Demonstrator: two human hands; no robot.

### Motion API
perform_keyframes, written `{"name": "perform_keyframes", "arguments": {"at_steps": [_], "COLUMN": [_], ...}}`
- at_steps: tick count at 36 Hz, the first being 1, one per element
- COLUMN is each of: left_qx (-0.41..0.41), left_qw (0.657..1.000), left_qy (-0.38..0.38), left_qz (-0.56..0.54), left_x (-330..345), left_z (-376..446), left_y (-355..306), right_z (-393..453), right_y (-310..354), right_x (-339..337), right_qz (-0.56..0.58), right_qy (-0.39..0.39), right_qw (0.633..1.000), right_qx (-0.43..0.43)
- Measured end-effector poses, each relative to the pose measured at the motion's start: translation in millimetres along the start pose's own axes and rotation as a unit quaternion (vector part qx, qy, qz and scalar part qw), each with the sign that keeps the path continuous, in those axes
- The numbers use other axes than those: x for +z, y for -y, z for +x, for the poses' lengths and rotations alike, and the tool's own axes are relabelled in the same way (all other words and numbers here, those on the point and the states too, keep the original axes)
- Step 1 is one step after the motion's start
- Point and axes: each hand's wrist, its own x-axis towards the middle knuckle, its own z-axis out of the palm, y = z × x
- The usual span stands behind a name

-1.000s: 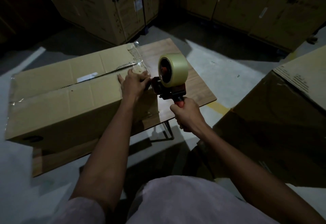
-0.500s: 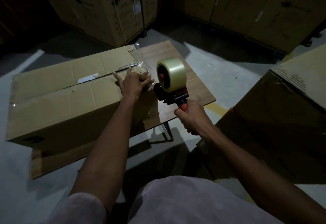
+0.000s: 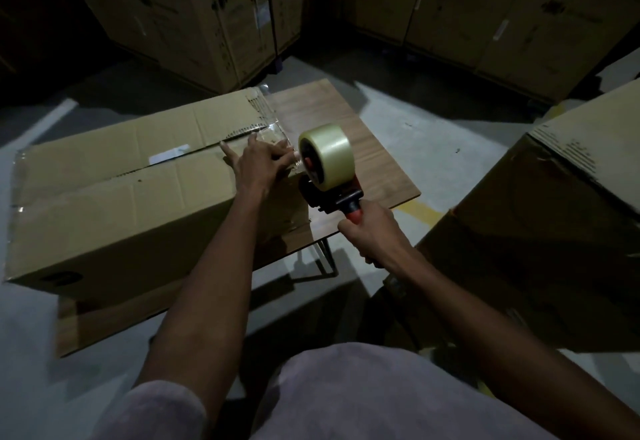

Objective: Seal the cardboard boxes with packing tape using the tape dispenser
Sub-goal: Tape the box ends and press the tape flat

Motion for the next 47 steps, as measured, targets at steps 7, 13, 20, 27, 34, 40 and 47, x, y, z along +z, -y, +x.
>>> {"name": "perform_keyframes", "arguments": {"at_steps": [7,13,20,27,34,40,47], "left_qx": [-0.001,0.009,-0.005,0.082,0.086,0.059,0.088], "left_qw": [0.999,0.999,0.989,0.991,0.992,0.994,0.992], "left_qy": [-0.004,0.042,0.132,0.109,0.094,0.093,0.086], "left_qz": [-0.034,-0.028,0.065,0.014,0.021,0.001,0.038], "left_x": [0.6,4.8,-1.9,-8.0,-9.3,-3.1,-6.4], "left_z": [1.2,10.4,26.6,15.9,10.9,12.0,7.5], "left_y": [1.2,12.9,22.8,25.2,21.7,23.5,22.8], "right_z": [8.2,15.8,10.6,12.0,13.1,8.1,4.1], "right_y": [2.3,2.9,1.6,0.0,1.7,2.4,6.7], "right_x": [7.1,12.7,28.9,23.9,27.8,39.1,43.7], "right_qz": [-0.048,-0.079,-0.172,-0.077,-0.047,-0.098,-0.030], "right_qy": [-0.019,-0.028,-0.083,-0.054,-0.042,-0.094,-0.064], "right_qw": [0.999,0.996,0.980,0.995,0.998,0.991,0.997], "right_qx": [-0.011,-0.021,-0.062,-0.011,0.002,-0.011,0.029]}}
